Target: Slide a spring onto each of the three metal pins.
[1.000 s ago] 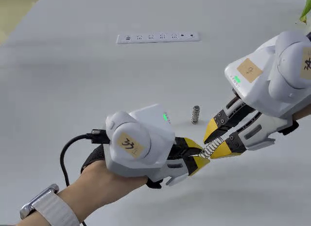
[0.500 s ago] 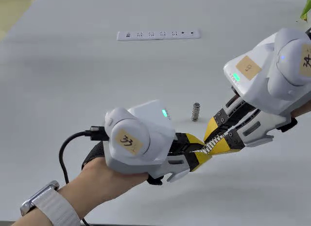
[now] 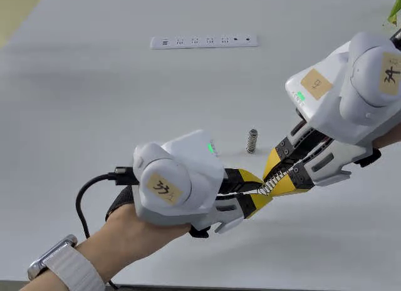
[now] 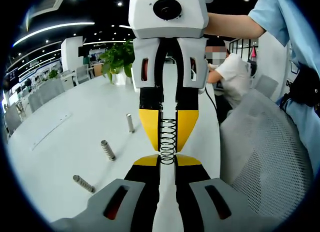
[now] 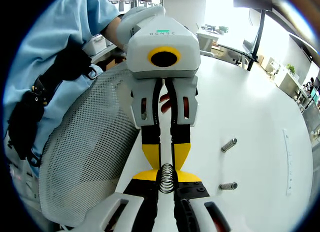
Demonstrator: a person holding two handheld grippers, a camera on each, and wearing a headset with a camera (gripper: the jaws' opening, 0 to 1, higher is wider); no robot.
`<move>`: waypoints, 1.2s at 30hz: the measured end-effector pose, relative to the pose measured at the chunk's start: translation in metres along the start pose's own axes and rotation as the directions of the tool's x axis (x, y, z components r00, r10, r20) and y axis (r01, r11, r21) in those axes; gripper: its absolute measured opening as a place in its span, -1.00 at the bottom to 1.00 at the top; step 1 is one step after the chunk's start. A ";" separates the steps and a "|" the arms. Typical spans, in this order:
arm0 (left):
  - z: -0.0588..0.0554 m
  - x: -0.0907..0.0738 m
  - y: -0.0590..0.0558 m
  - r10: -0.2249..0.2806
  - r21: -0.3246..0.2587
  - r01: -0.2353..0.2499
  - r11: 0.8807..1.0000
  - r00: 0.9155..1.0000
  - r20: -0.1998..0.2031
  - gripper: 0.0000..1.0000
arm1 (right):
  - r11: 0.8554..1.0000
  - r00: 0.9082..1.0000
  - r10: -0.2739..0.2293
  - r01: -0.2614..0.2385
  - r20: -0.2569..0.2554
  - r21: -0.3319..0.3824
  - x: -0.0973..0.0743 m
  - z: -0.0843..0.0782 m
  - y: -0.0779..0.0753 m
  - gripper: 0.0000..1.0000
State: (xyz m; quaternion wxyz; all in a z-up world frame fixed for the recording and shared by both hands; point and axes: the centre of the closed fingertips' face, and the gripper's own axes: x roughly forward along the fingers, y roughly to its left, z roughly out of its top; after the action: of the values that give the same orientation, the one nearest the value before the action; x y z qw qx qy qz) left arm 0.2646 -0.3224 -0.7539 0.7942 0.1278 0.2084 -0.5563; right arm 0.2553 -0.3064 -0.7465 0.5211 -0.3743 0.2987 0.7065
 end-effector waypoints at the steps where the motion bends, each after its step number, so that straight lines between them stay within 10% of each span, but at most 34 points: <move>1: 0.000 0.000 0.001 0.005 -0.009 -0.005 1.000 1.000 0.005 -0.86 | 1.000 1.000 -0.003 0.003 0.000 -0.002 0.000 -0.001 -0.001 -0.86; 18: -0.026 -0.014 0.018 0.115 -0.111 -0.115 0.987 0.993 -0.007 -0.22 | 1.000 1.000 -0.005 0.005 -0.004 0.010 0.002 -0.003 0.001 -0.85; 36: -0.040 -0.046 0.054 0.305 -0.231 -0.293 0.928 0.952 0.015 0.49 | 1.000 1.000 0.005 -0.005 -0.015 0.019 0.000 -0.008 0.003 -0.85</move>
State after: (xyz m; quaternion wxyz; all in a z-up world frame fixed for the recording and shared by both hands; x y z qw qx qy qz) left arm 0.2946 -0.2481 -0.7694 0.8839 0.0529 0.2284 -0.4046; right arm 0.2539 -0.3142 -0.7509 0.5204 -0.3739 0.3104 0.7022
